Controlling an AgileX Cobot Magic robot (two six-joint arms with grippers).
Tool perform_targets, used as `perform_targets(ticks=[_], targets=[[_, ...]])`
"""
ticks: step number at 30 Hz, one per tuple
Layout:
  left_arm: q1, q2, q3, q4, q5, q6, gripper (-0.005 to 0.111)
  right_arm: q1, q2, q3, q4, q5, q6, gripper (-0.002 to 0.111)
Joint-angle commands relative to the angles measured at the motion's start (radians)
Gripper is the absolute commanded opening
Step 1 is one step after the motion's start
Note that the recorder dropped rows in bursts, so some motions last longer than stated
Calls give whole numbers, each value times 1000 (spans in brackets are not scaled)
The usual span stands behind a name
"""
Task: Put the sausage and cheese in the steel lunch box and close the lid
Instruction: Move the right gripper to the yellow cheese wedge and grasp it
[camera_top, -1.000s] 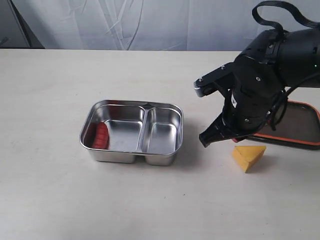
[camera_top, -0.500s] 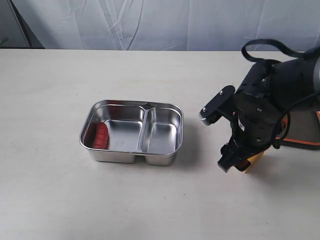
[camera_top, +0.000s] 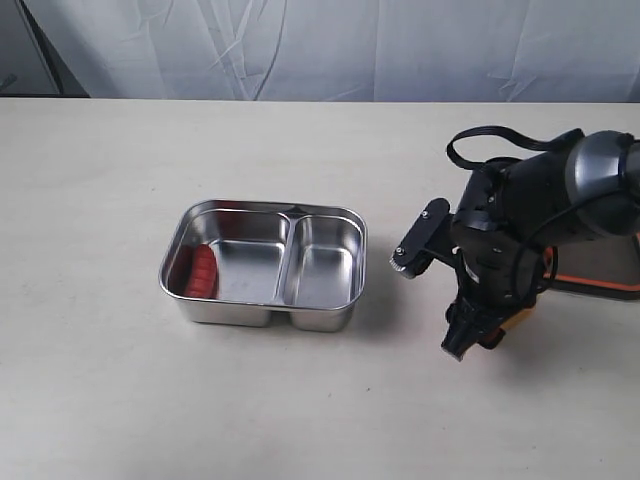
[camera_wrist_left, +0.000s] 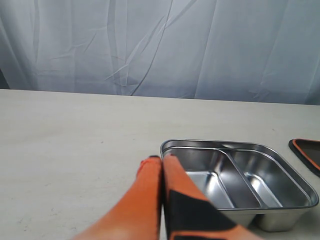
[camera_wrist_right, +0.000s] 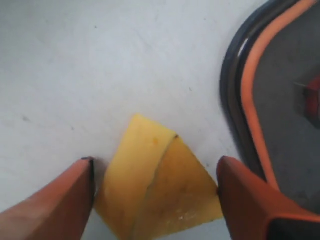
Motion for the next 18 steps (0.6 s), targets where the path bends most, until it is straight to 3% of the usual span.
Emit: perform_targets(ticks=[1, 8, 18], targets=[[-8, -5, 5, 0, -7, 1, 0, -5, 35, 4, 17, -1, 50, 40], [-8, -5, 5, 0, -7, 1, 0, -5, 36, 4, 47, 11, 59, -1], [-8, -5, 5, 0, -7, 1, 0, -5, -35, -11, 204, 33, 85, -1]])
